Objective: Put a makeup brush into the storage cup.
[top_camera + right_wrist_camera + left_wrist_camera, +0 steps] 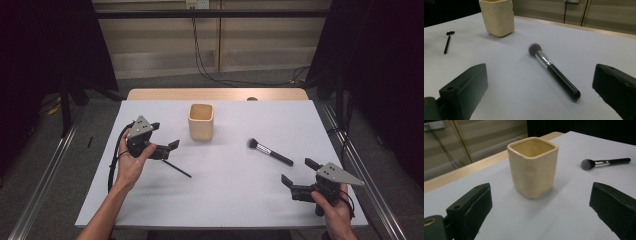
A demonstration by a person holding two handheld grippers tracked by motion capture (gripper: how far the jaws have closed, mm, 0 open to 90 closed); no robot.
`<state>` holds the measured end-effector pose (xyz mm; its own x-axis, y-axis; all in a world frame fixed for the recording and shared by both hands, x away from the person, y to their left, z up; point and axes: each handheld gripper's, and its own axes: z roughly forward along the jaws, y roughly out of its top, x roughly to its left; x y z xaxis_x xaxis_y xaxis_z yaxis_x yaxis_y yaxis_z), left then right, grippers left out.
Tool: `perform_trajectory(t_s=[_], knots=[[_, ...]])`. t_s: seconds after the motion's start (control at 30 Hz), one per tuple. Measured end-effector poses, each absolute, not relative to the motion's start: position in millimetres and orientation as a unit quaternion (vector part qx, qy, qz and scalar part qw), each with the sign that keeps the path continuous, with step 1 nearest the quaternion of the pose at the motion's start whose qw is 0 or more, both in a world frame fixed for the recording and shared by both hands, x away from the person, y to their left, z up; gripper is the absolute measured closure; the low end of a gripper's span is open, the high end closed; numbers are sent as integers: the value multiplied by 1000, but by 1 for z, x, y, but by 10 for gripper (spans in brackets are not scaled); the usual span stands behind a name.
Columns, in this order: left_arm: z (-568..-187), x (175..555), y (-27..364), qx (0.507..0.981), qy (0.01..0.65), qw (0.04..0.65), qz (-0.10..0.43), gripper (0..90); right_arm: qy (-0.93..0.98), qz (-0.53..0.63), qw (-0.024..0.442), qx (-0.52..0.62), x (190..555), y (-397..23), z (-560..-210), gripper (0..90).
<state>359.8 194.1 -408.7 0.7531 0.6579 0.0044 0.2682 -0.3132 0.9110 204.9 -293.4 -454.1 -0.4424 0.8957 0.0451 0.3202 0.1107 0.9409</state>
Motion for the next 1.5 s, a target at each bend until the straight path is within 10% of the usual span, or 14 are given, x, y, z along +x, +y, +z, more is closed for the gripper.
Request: perform_trajectory(t_s=[1.5], knots=[[-421, 389, 181, 954, 188, 226, 56, 85, 694, 492, 284, 442, 205, -293, -455, 1]])
